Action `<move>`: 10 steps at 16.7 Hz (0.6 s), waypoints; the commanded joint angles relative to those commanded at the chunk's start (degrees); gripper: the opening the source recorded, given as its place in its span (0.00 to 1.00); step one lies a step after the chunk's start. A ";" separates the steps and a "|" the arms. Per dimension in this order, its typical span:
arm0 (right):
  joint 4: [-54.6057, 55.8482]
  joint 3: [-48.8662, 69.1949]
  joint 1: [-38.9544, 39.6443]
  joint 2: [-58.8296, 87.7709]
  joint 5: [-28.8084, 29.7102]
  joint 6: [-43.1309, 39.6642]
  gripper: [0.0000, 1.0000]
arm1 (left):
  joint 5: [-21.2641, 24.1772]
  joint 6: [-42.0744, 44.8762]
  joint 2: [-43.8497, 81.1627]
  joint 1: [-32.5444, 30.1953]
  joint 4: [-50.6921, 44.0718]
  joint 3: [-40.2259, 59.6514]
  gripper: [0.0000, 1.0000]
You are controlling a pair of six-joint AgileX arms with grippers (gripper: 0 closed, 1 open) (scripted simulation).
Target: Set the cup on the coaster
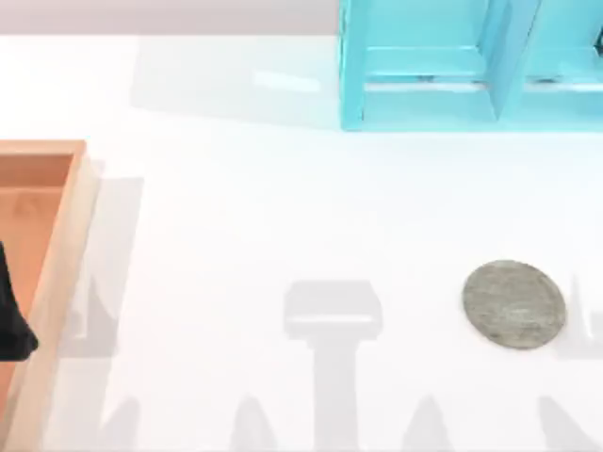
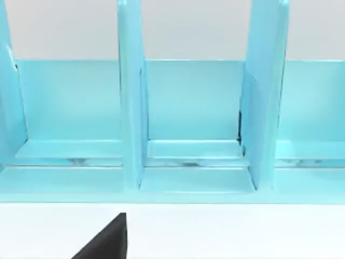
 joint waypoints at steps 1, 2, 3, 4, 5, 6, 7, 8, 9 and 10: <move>0.00 0.00 0.00 0.00 0.00 0.00 1.00 | 0.00 0.00 0.00 0.00 0.00 0.00 1.00; 0.00 0.00 0.00 0.00 0.00 0.00 1.00 | 0.00 0.00 0.00 0.00 0.00 0.00 1.00; -0.46 0.54 -0.09 0.57 -0.05 -0.57 1.00 | 0.00 0.00 0.00 0.00 0.00 0.00 1.00; -1.42 1.65 -0.31 1.73 -0.14 -1.75 1.00 | 0.00 0.00 0.00 0.00 0.00 0.00 1.00; -2.83 3.30 -0.67 3.50 -0.23 -3.54 1.00 | 0.00 0.00 0.00 0.00 0.00 0.00 1.00; -4.65 5.39 -1.16 5.83 -0.32 -5.92 1.00 | 0.00 0.00 0.00 0.00 0.00 0.00 1.00; -6.84 7.87 -1.78 8.65 -0.39 -8.91 1.00 | 0.00 0.00 0.00 0.00 0.00 0.00 1.00; -9.36 10.68 -2.51 11.99 -0.45 -12.49 1.00 | 0.00 0.00 0.00 0.00 0.00 0.00 1.00; -12.19 13.77 -3.34 15.83 -0.48 -16.67 1.00 | 0.00 0.00 0.00 0.00 0.00 0.00 1.00; -15.28 17.07 -4.26 20.07 -0.47 -21.43 1.00 | 0.00 0.00 0.00 0.00 0.00 0.00 1.00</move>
